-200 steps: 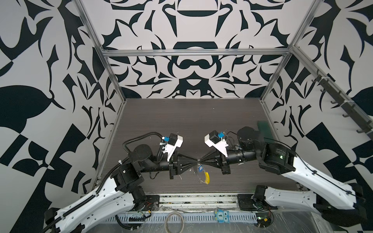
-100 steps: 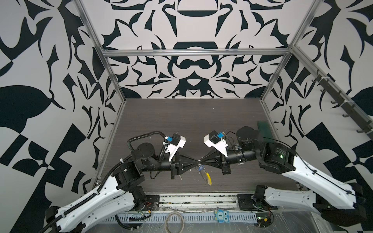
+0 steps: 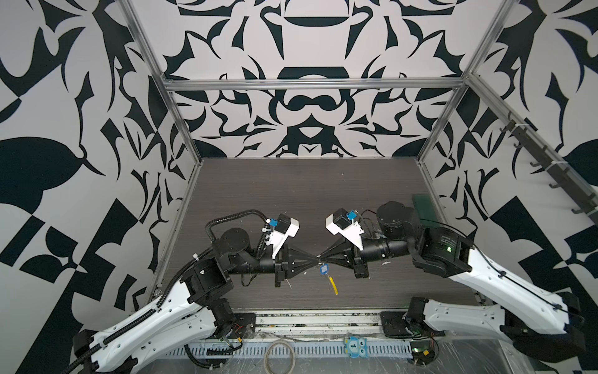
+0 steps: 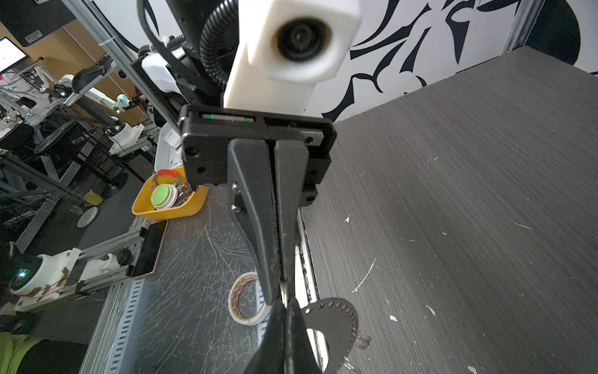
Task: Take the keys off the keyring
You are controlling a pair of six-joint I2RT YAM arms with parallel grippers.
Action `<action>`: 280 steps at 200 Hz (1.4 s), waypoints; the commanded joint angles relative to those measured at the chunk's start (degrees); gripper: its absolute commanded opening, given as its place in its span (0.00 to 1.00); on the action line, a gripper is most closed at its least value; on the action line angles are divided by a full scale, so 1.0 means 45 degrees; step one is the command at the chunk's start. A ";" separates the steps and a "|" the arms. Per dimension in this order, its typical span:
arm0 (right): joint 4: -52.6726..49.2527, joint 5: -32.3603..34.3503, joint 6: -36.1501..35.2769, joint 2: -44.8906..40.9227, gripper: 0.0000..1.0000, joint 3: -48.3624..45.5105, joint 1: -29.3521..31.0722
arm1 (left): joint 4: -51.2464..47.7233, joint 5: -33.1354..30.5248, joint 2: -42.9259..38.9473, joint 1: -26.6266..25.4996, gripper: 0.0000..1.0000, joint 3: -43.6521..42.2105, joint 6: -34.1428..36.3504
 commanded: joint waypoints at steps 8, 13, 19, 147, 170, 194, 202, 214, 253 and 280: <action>0.0884 0.0807 0.0032 -0.0467 0.30 0.0295 0.0047 | 0.0041 -0.0652 -0.0312 -0.0003 0.00 0.0367 -0.0070; 0.1047 0.1019 0.0171 -0.0610 0.36 0.0176 0.0047 | 0.0063 -0.0764 -0.0386 -0.0010 0.00 0.0362 -0.0089; 0.1242 0.1279 0.0304 -0.0796 0.41 0.0021 0.0047 | 0.0118 -0.0933 -0.0451 -0.0010 0.00 0.0296 -0.0095; 0.4642 0.5463 0.0881 -0.2260 0.62 -0.3993 0.0923 | 0.0810 -0.4243 -0.0665 -0.0009 0.00 -0.0241 -0.0222; 0.4646 0.5704 0.0747 -0.1925 0.57 -0.3975 0.1030 | 0.0810 -0.4481 -0.0801 -0.0004 0.00 -0.0300 -0.0305; 0.4635 0.5860 0.0655 -0.1549 0.52 -0.3863 0.1143 | 0.0776 -0.4684 -0.0872 0.0001 0.00 -0.0330 -0.0400; 0.4635 0.5952 0.0617 -0.1468 0.51 -0.3821 0.1205 | 0.0752 -0.4701 -0.0841 -0.0005 0.00 -0.0322 -0.0415; 0.4673 0.6050 0.0578 -0.1388 0.49 -0.3777 0.1264 | 0.0746 -0.4721 -0.0843 -0.0008 0.00 -0.0341 -0.0432; 0.4597 0.6175 0.0490 -0.1169 0.38 -0.3527 0.1401 | 0.0732 -0.4854 -0.0855 0.0003 0.00 -0.0382 -0.0480; 0.4484 0.6451 0.0451 -0.1107 0.31 -0.3390 0.1508 | 0.0656 -0.5023 -0.0811 0.0001 0.00 -0.0369 -0.0595</action>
